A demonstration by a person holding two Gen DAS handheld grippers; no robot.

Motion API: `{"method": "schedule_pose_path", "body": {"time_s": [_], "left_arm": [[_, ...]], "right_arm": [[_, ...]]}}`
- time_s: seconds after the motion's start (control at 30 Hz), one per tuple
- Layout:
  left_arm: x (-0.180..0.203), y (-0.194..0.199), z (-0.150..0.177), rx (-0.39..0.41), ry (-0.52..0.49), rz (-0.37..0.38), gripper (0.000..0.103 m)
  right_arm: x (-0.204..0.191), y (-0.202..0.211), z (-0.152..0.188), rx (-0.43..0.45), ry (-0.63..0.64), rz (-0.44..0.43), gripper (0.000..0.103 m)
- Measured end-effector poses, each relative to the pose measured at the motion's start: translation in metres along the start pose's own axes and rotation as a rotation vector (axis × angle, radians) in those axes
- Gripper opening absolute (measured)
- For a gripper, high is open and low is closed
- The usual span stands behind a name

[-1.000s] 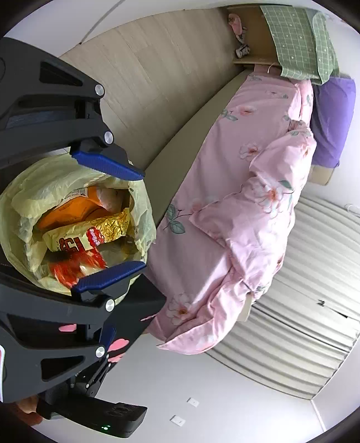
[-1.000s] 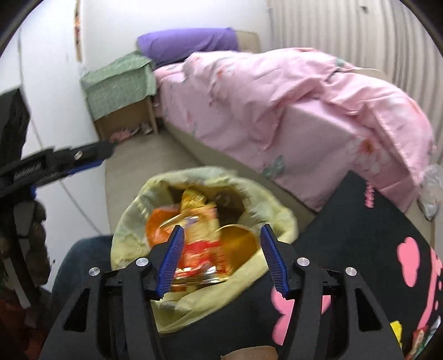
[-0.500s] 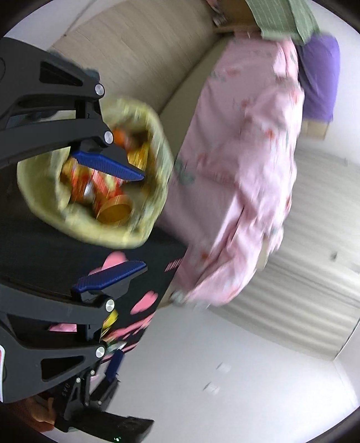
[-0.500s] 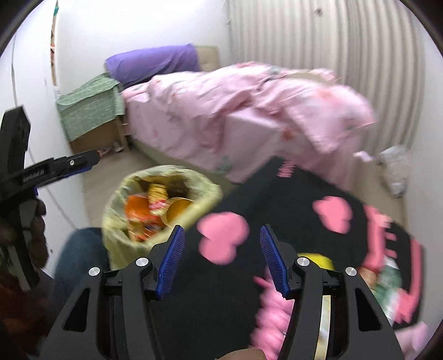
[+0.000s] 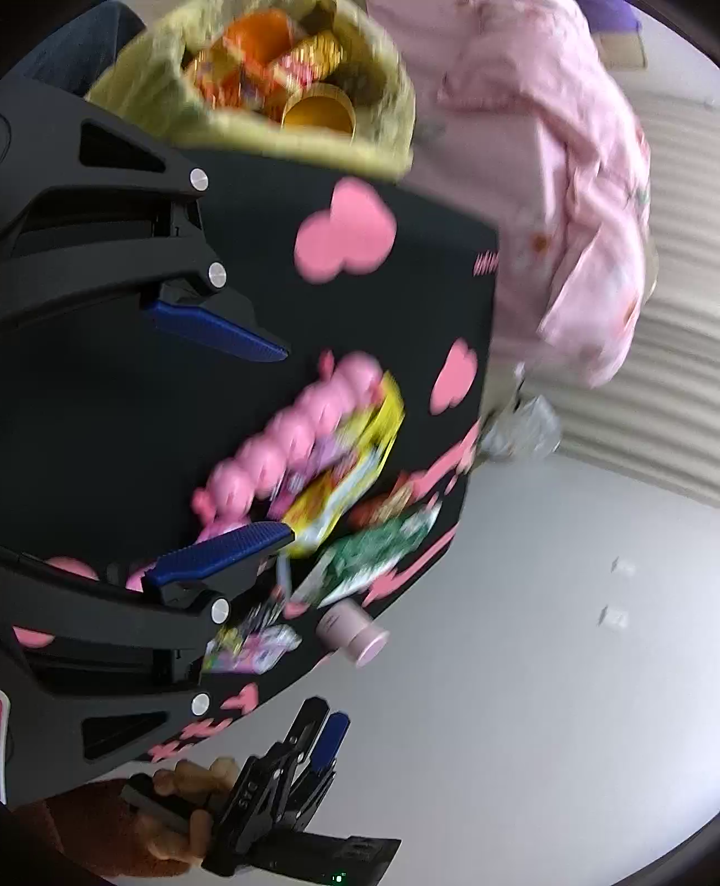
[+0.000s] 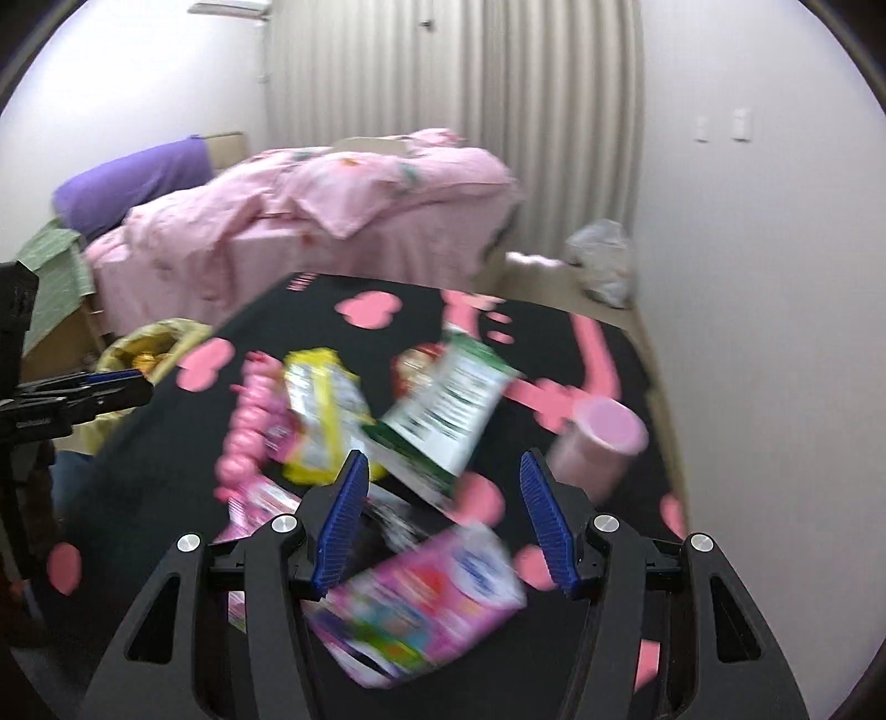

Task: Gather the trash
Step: 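Move both grippers back over the remaining snacks on the table, then grasp the pink wrapped candy bar with the left gripper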

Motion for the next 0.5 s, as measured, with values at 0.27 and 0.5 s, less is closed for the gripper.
{"method": "schedule_pose_path", "body": {"time_s": [0.27,0.5], "left_arm": [[0.043,-0.031,0.018,-0.09,-0.027,0.057,0.057],[0.066,-0.038,0.033,-0.131,-0.079,0.085,0.057]], "right_arm": [[0.024,-0.002,0.044,-0.042,-0.075,0.028,0.054],[0.032,-0.002,0.065,-0.091,-0.094,0.054,0.054]]}}
Point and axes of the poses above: each gripper's, at about its wrist camera, not at the fingertips, and y roughly against the way its jaws point, x to its right, z to its underside, the point moved 8 cm from there along -y, roughly the way its jaws point, and after that the axes turned 1 degree about -x, right-handed, at the moved point
